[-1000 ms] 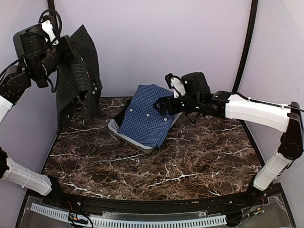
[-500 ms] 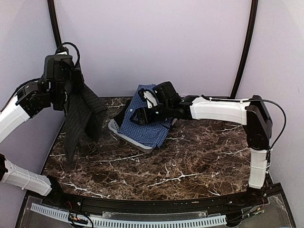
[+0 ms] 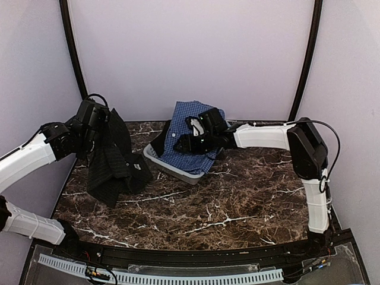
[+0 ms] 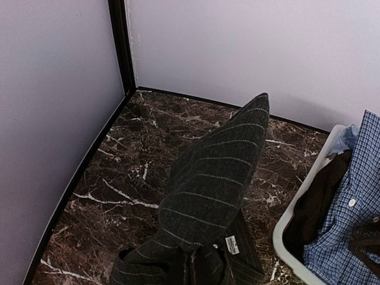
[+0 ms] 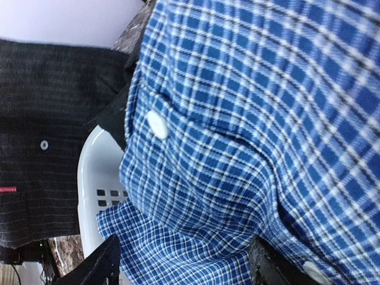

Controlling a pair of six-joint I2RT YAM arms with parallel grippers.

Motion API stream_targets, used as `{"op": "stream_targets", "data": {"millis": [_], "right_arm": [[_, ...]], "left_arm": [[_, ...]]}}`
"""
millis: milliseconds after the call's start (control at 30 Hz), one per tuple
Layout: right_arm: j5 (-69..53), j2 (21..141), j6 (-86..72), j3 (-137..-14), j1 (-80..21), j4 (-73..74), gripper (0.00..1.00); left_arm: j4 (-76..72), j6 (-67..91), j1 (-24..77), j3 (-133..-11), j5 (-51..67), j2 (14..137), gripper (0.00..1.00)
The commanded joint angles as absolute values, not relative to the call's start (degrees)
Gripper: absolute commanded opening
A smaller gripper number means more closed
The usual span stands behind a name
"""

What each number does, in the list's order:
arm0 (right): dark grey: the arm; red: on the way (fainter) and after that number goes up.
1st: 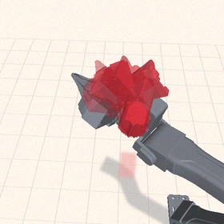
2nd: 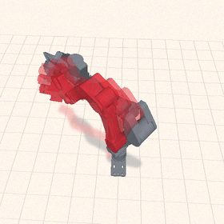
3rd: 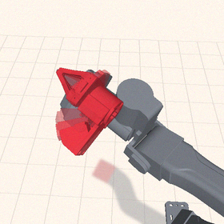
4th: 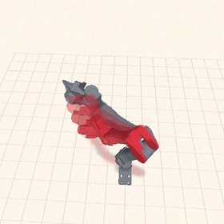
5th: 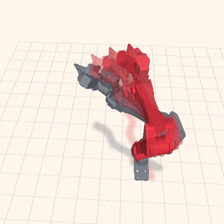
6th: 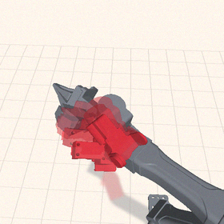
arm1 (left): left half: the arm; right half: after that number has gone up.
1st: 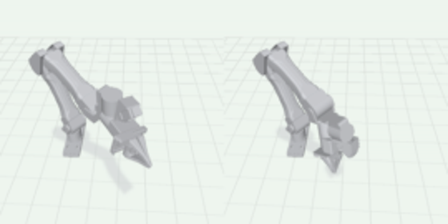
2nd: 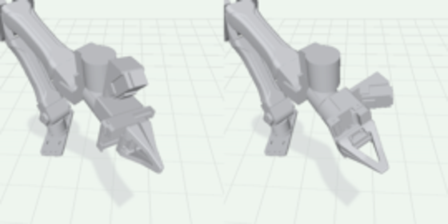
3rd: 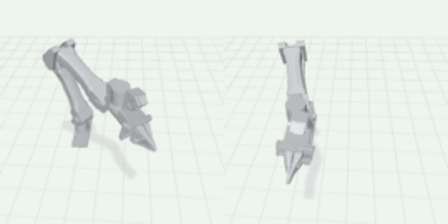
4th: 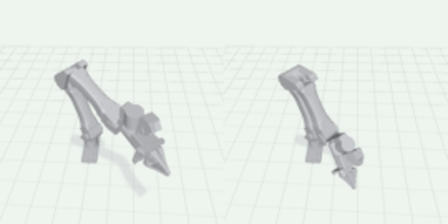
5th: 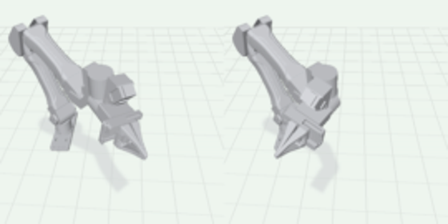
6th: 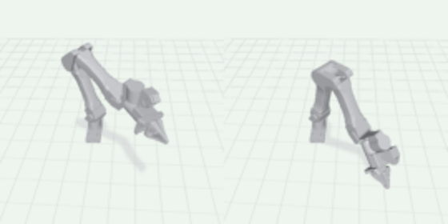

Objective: Fold and stack the long sleeve shirts
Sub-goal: Move the bin to the corner of the board.

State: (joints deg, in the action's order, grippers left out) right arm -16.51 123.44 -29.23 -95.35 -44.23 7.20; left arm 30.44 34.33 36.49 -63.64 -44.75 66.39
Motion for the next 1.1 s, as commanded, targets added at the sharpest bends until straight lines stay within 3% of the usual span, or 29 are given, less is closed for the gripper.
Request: {"op": "stream_targets", "data": {"millis": [0,600,1067], "right_arm": [[-11.5,123.8,-32.8,-89.4,-37.3,6.3,0.71],[-6.9,111.0,-29.9,-68.2,-13.1,6.4,0.70],[-4.4,105.4,-33.0,-62.7,1.8,4.9,0.69]], "left_arm": [[28.8,36.6,35.5,-61.6,-42.0,66.0,0.00],[27.0,35.5,35.3,-61.3,-38.6,68.5,0.00],[26.1,34.9,35.2,-62.2,-36.6,70.4,0.00]]}}
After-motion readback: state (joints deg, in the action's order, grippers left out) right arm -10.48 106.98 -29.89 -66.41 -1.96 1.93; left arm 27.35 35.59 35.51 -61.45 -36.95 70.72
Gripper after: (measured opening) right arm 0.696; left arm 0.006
